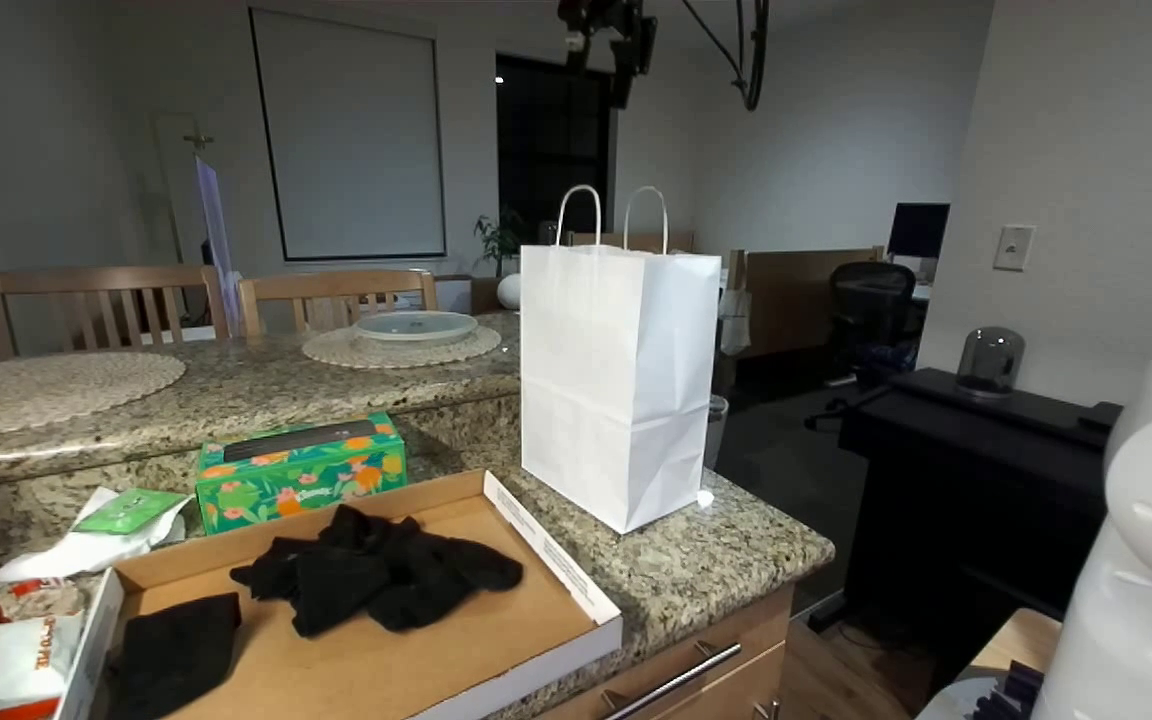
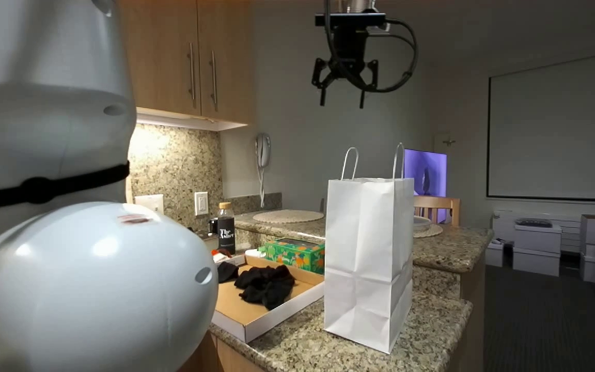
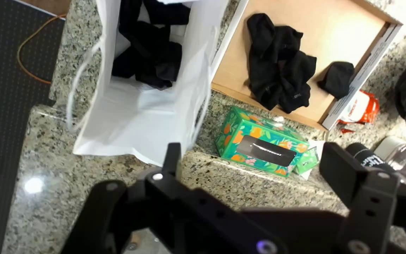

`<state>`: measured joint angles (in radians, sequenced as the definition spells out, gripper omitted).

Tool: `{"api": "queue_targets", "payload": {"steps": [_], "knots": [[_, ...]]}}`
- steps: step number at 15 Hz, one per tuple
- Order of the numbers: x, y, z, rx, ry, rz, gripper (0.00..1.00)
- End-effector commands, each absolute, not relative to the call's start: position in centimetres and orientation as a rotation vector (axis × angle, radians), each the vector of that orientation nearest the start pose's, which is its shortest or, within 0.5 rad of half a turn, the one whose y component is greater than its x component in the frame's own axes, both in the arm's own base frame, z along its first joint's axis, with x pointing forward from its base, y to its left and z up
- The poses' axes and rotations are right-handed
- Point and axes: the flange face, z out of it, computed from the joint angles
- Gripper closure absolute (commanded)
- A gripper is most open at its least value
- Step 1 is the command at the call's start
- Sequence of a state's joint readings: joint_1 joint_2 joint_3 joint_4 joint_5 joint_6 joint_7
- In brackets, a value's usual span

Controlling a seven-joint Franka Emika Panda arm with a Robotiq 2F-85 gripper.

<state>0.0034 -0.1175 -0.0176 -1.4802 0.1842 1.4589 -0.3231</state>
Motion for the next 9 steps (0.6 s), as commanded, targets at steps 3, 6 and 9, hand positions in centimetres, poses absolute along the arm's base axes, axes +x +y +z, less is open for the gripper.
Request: {"api": "queue_targets", "payload": {"steps": [3,6,9], "knots": [[45.9,16.5,71.5,-2.98,-0.66,-0.321,0.0],[45.8,24.5,66.5,-2.938,-0.493,-0.308,0.0],[45.7,30.1,60.8,-2.938,-0.34,-0.283,0.0]]}}
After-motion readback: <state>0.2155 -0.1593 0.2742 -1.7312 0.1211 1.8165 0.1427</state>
